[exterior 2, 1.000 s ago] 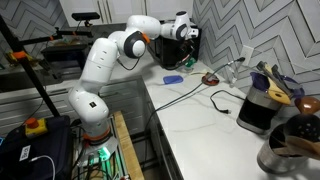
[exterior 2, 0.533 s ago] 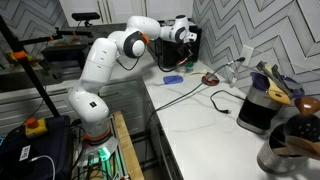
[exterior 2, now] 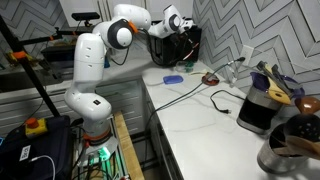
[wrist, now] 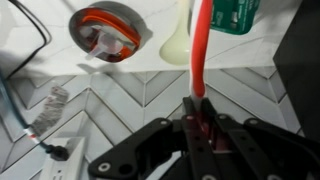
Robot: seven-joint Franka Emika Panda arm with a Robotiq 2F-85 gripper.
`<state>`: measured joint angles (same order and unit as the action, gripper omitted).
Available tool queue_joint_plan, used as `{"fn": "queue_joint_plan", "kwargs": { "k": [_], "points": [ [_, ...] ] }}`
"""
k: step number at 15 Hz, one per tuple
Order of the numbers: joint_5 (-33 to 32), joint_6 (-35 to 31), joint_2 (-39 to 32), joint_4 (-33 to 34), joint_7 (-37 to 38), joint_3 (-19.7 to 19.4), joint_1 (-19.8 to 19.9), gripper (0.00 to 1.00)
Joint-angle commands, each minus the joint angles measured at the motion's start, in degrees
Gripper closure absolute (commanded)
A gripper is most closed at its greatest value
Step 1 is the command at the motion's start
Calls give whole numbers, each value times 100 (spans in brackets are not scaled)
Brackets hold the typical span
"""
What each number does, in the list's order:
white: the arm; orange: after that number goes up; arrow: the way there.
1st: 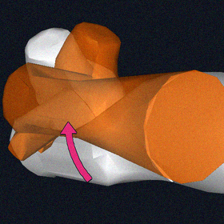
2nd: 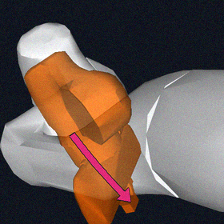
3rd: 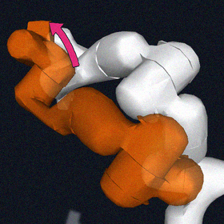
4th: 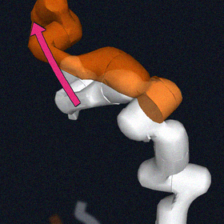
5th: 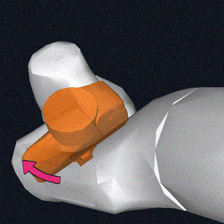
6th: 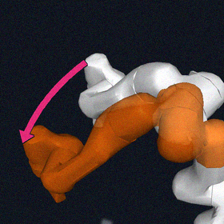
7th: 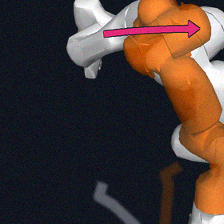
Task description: Put the orange and white spoon in the silver cutlery holder on the right
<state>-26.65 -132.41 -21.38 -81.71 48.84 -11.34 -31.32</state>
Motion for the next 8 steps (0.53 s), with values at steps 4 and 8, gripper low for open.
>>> {"fn": "queue_joint_plan", "kwargs": {
  "k": [4, 8],
  "points": [
    [-1902, 1605, 1896, -2143, 2825, -397, -1046, 97],
    [-2063, 2230, 1927, -2083, 3402, 1071, 224, 89]
  ]
}}
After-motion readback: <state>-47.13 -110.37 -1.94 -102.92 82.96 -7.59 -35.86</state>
